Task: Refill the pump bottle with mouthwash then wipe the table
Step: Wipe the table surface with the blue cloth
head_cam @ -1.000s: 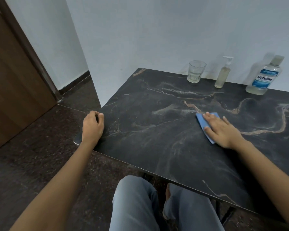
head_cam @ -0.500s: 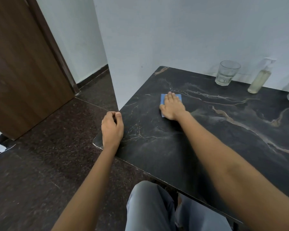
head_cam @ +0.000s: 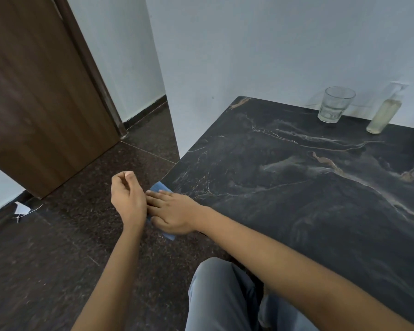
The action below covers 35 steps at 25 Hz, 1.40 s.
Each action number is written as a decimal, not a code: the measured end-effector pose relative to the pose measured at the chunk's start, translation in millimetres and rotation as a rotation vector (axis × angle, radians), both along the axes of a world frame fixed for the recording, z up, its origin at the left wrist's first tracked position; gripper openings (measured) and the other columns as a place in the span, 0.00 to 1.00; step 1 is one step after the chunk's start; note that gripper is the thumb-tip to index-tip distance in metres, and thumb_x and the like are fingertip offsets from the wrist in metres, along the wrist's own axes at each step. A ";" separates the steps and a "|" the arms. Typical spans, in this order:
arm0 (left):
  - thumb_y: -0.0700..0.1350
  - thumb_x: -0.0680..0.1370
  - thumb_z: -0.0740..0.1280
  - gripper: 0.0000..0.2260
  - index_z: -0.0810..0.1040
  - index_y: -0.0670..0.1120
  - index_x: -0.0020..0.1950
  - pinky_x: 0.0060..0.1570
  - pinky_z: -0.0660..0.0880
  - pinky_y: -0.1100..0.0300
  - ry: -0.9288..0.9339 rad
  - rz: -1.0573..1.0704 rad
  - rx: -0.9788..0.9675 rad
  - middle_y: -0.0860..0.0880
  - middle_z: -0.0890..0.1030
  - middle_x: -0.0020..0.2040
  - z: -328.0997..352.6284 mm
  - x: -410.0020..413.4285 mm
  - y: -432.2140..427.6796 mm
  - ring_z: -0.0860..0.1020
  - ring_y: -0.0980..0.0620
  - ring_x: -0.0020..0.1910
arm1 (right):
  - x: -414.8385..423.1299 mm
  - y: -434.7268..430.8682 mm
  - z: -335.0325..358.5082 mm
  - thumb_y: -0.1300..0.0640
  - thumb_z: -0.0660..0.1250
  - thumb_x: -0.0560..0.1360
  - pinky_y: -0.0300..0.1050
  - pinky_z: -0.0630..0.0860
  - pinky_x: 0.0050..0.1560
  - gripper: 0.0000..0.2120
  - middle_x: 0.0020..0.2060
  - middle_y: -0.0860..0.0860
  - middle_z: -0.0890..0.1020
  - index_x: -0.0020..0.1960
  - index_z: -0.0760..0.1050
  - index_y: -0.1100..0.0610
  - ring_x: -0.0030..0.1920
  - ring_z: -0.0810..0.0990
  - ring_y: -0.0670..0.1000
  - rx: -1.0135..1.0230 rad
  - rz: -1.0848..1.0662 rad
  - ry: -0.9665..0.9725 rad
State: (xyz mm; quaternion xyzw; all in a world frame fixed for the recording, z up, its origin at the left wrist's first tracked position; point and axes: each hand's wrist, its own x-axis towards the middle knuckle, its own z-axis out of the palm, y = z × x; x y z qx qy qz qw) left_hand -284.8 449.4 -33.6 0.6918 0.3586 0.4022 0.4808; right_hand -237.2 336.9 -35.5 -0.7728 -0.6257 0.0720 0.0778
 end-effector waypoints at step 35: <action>0.53 0.82 0.55 0.18 0.69 0.45 0.67 0.66 0.61 0.57 0.368 -0.579 0.575 0.51 0.72 0.65 -23.1 241.6 -130.1 0.66 0.53 0.67 | 428.6 -132.7 3.6 0.53 0.42 0.82 0.48 0.47 0.76 0.26 0.78 0.55 0.49 0.78 0.47 0.59 0.78 0.49 0.52 -0.038 -0.844 -0.014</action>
